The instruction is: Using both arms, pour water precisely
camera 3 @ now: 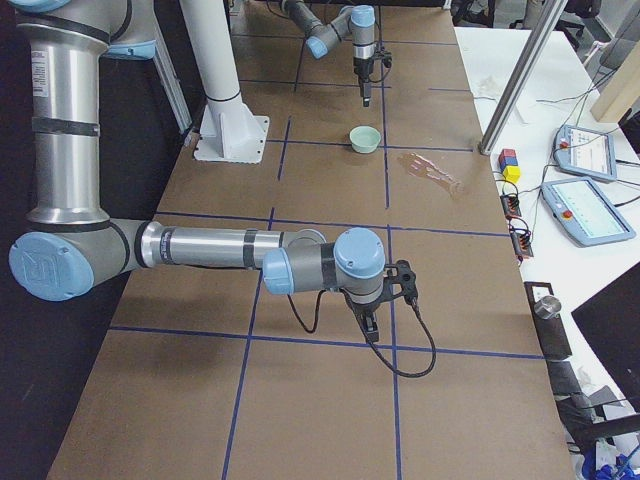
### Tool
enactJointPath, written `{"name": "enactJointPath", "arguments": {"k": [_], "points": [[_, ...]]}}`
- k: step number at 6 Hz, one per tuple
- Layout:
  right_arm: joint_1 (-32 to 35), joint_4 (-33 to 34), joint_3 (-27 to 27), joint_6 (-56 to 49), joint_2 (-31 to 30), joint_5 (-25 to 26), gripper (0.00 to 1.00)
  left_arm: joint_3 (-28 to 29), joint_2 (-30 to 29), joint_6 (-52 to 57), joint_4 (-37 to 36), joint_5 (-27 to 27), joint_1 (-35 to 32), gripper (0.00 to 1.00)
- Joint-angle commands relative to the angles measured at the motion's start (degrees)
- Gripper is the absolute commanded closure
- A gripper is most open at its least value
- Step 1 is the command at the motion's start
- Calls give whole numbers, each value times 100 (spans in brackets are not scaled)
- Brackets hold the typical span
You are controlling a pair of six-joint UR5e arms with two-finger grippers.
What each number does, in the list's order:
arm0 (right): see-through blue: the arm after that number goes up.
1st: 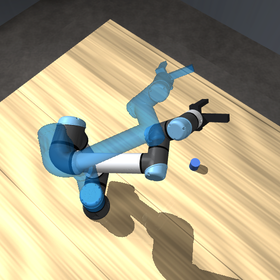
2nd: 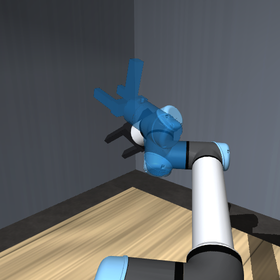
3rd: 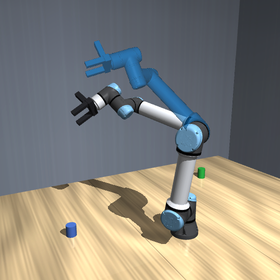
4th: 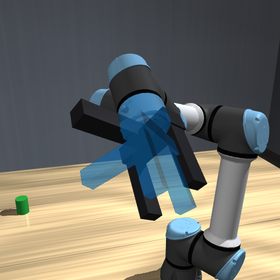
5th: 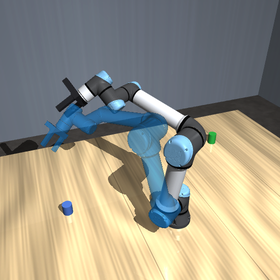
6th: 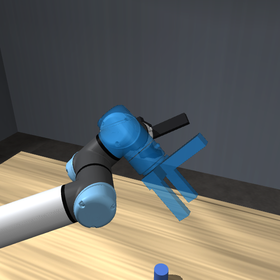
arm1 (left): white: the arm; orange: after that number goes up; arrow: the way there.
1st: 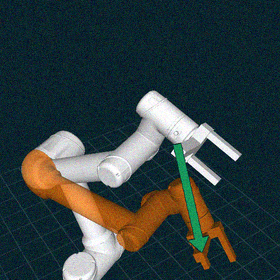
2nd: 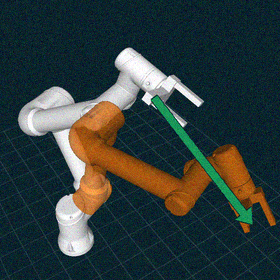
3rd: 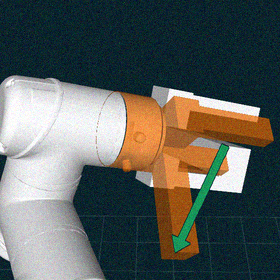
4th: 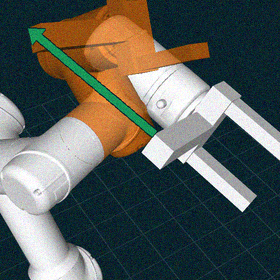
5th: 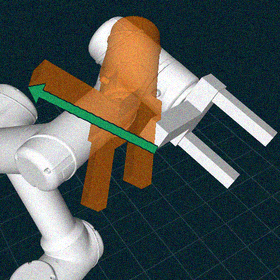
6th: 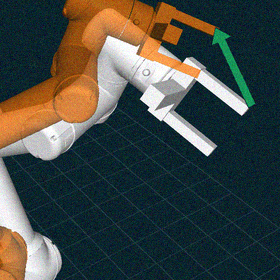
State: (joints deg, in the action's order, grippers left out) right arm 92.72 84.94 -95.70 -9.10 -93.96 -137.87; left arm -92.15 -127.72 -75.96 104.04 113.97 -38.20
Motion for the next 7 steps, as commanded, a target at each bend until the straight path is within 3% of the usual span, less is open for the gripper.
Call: {"name": "enactJointPath", "arguments": {"k": [1, 3, 5, 6, 7], "points": [[115, 480, -159, -409, -305, 215, 0, 187, -95, -112, 72, -59, 49, 0], [115, 479, -221, -373, -351, 217, 0, 871, -480, -593, 527, -357, 303, 1], [115, 479, -203, -373, -351, 217, 0, 1144, -499, -613, 852, -796, 593, 1], [115, 479, -194, -373, -351, 226, 0, 1355, -552, -709, 1011, -806, 621, 5], [115, 479, -186, -373, -351, 226, 0, 1470, -683, -919, 1022, -806, 638, 21]]}}
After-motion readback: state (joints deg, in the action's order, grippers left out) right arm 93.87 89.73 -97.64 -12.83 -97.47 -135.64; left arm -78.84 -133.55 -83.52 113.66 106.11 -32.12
